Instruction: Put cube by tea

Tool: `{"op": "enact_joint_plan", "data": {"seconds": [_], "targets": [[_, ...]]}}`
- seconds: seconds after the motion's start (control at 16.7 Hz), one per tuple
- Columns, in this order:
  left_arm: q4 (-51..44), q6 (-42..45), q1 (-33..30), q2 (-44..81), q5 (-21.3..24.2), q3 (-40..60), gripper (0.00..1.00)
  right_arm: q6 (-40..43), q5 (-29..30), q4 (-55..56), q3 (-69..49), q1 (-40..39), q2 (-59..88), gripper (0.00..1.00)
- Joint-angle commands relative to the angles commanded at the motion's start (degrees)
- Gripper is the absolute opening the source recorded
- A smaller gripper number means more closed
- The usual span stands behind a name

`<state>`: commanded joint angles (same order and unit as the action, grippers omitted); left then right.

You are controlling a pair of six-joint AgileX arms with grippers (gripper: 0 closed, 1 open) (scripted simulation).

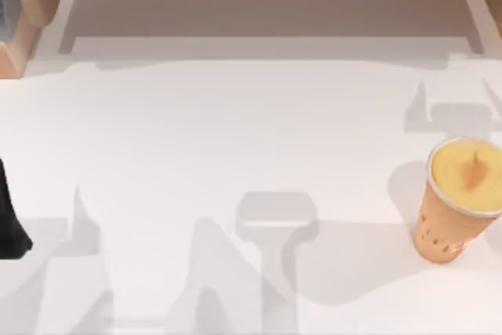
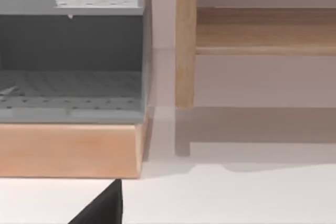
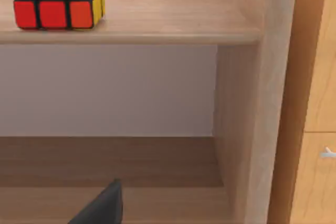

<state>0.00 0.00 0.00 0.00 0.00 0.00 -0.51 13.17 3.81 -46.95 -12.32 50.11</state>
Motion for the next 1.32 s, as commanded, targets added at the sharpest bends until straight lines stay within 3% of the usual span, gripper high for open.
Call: {"op": "enact_joint_plan", "data": {"seconds": [0.3, 0.6, 1.32], "targets": [[0.00, 0.00, 0.00, 0.00, 0.00, 0.00, 1.00, -0.25, 6.43, 1.86, -24.22, -6.02, 27.44, 1.00], [0.00, 0.00, 0.00, 0.00, 0.00, 0.00, 1.00, -0.42, 10.85, 3.14, -40.17, -10.15, 44.69, 1.00], [0.00, 0.00, 0.00, 0.00, 0.00, 0.00, 1.00, -0.46, 11.08, 2.65, -47.94, -10.29, 51.74, 1.00]]}}
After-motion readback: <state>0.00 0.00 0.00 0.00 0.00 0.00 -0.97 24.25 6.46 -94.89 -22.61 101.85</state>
